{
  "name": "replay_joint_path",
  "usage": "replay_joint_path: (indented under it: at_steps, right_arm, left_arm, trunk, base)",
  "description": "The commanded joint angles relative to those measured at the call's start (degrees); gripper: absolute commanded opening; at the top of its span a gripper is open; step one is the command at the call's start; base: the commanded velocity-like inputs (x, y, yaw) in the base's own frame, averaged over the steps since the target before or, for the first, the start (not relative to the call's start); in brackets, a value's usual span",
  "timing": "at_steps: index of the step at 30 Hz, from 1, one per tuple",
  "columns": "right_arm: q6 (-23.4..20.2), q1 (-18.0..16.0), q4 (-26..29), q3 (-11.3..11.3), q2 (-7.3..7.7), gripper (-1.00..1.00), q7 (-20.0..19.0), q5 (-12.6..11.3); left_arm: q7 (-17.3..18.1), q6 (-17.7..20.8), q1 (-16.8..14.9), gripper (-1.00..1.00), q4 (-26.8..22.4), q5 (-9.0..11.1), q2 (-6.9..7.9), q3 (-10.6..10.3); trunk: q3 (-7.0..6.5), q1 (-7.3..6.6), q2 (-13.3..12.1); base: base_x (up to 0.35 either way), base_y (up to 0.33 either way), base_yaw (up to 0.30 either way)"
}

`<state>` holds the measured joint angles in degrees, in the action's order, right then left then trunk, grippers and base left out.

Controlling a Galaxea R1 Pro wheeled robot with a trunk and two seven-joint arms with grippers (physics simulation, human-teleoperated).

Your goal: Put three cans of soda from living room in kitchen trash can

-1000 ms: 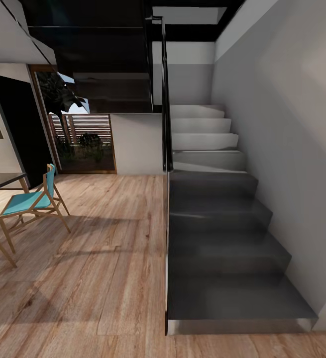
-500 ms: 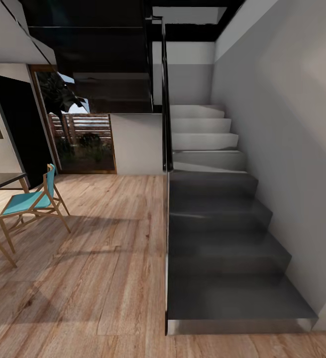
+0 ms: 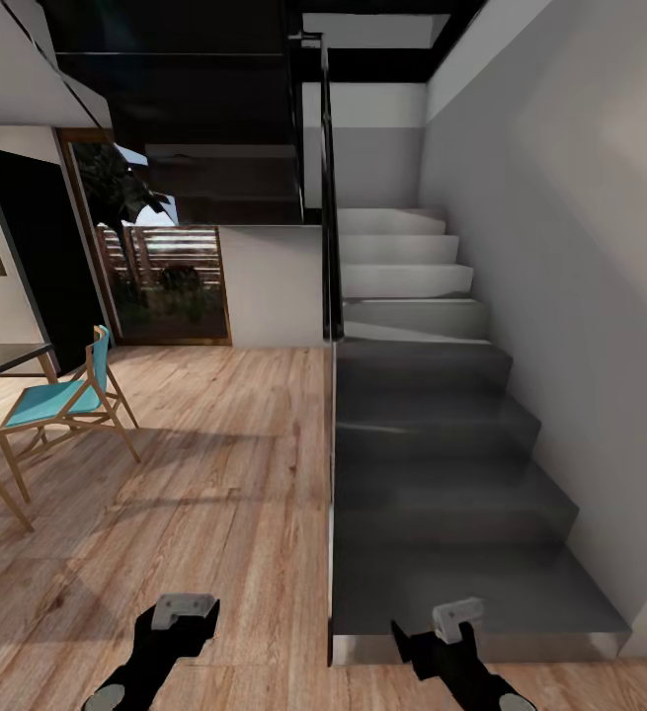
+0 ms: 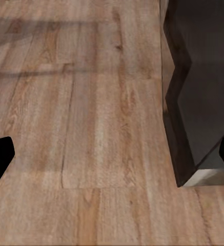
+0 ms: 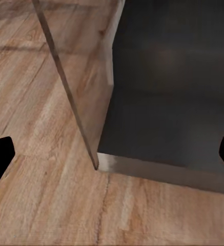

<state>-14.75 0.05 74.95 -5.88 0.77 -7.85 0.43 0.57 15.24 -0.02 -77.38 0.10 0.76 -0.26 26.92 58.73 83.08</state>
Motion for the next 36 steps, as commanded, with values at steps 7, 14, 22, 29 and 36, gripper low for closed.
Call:
replay_joint_path:
  at_steps: [7, 14, 22, 29, 36]
  right_arm:
    - [-7.1, 0.0, 12.5, 0.0, -0.03, 1.00, -4.0, 0.0]
    - [-6.0, 0.4, 14.9, 2.5, -0.04, 1.00, -11.1, -0.3]
    - [7.0, 7.8, 14.5, 9.2, -0.17, 1.00, -14.3, -0.3]
    - [12.6, 10.4, 8.5, 11.1, -0.16, 1.00, -14.5, -0.2]
    - [27.5, 11.0, -2.0, 14.3, -0.01, 1.00, -14.6, -0.2]
  left_arm:
    - [-0.1, 5.8, 0.3, 1.00, -11.0, -0.1, 0.04, 0.0]
    - [0.1, 5.8, 2.3, 1.00, -13.3, -0.1, 0.10, 0.2]
    - [0.2, -9.1, 7.1, 1.00, -11.6, -0.3, 0.33, 0.0]
    - [0.2, -20.0, 9.9, 1.00, -9.4, -0.4, 0.37, 0.0]
    - [0.1, -23.5, 10.7, 1.00, -5.9, -0.3, 0.38, 0.1]
  trunk:
    - [0.01, 0.00, 0.0]
    - [0.01, 0.00, 0.0]
    - [0.01, 0.00, 0.0]
    - [0.01, 0.00, 0.0]
    - [0.01, 0.00, 0.0]
  base:
    - [0.000, 0.000, 0.000]
    - [0.000, 0.000, 0.000]
    - [0.000, 0.000, 0.000]
    - [0.000, 0.000, 0.000]
    - [0.000, 0.000, 0.000]
